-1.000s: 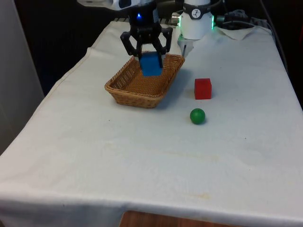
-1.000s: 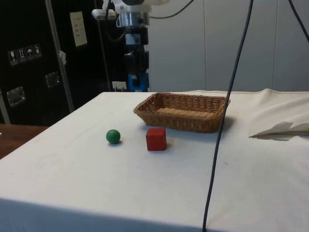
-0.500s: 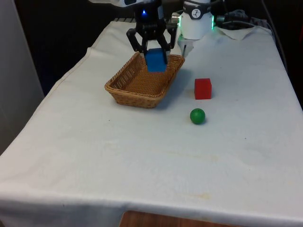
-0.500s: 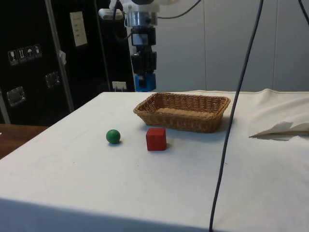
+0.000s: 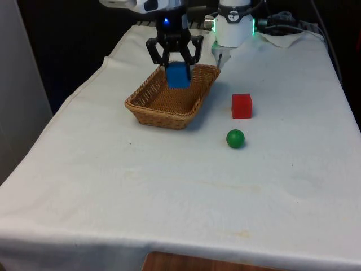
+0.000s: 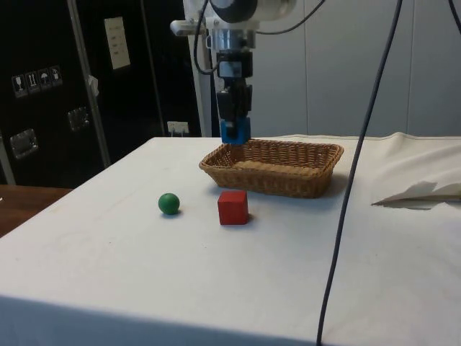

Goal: Place all non-red objects into the basket.

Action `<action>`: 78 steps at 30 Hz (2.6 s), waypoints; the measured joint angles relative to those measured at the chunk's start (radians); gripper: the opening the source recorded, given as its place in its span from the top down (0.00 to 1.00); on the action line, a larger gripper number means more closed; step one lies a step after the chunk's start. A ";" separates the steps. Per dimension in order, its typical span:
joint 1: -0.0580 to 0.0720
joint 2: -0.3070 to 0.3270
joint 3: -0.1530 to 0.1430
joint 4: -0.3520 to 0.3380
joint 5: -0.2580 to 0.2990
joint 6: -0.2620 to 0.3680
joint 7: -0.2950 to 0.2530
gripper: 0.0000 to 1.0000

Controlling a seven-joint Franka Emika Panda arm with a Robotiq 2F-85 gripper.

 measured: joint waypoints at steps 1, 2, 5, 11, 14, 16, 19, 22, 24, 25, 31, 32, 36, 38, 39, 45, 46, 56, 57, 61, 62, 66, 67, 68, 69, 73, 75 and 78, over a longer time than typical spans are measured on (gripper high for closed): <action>0.000 -0.003 -0.004 -0.005 -0.001 0.004 -0.003 0.99; 0.000 -0.003 -0.004 -0.005 -0.001 0.004 -0.003 0.99; -0.001 -0.009 -0.019 -0.018 -0.012 0.010 -0.012 0.99; -0.001 -0.012 -0.044 -0.039 -0.024 0.031 -0.031 0.99; 0.000 -0.014 -0.047 -0.059 -0.032 0.058 -0.030 0.99; 0.001 -0.015 -0.047 -0.060 -0.032 0.060 -0.027 0.99; 0.001 -0.013 -0.047 -0.064 -0.032 0.060 -0.026 0.99; 0.001 -0.004 -0.047 -0.073 -0.030 0.071 -0.027 0.99; 0.001 0.003 -0.047 -0.082 -0.025 0.085 -0.029 0.99; 0.001 0.007 -0.047 -0.087 -0.021 0.093 -0.032 0.99; 0.001 0.022 -0.046 -0.105 0.002 0.128 -0.048 0.99; 0.001 0.025 -0.046 -0.107 0.006 0.131 -0.050 0.99; 0.001 0.037 -0.046 -0.119 0.017 0.151 -0.055 0.99; 0.001 0.041 -0.046 -0.133 0.028 0.168 -0.064 0.99; 0.001 0.043 -0.046 -0.140 0.034 0.178 -0.070 0.99; 0.001 0.046 -0.046 -0.189 0.068 0.237 -0.105 0.99; 0.001 0.046 -0.046 -0.197 0.073 0.247 -0.110 0.99; 0.001 0.054 -0.045 -0.211 0.083 0.270 -0.118 0.99; 0.001 0.054 -0.045 -0.211 0.083 0.270 -0.118 0.97; 0.001 0.054 -0.045 -0.211 0.083 0.270 -0.118 0.64; 0.001 0.054 -0.045 -0.211 0.083 0.270 -0.118 0.64; 0.001 0.054 -0.045 -0.211 0.083 0.269 -0.118 0.16; 0.001 0.054 -0.045 -0.211 0.083 0.269 -0.118 0.06; 0.001 0.054 -0.045 -0.211 0.083 0.269 -0.118 0.01; 0.001 0.054 -0.045 -0.211 0.083 0.269 -0.118 0.00; 0.001 0.054 -0.046 -0.211 0.083 0.269 -0.118 0.00; 0.001 0.054 -0.046 -0.211 0.083 0.269 -0.118 0.00; 0.003 0.046 -0.045 -0.211 0.083 0.266 -0.118 0.00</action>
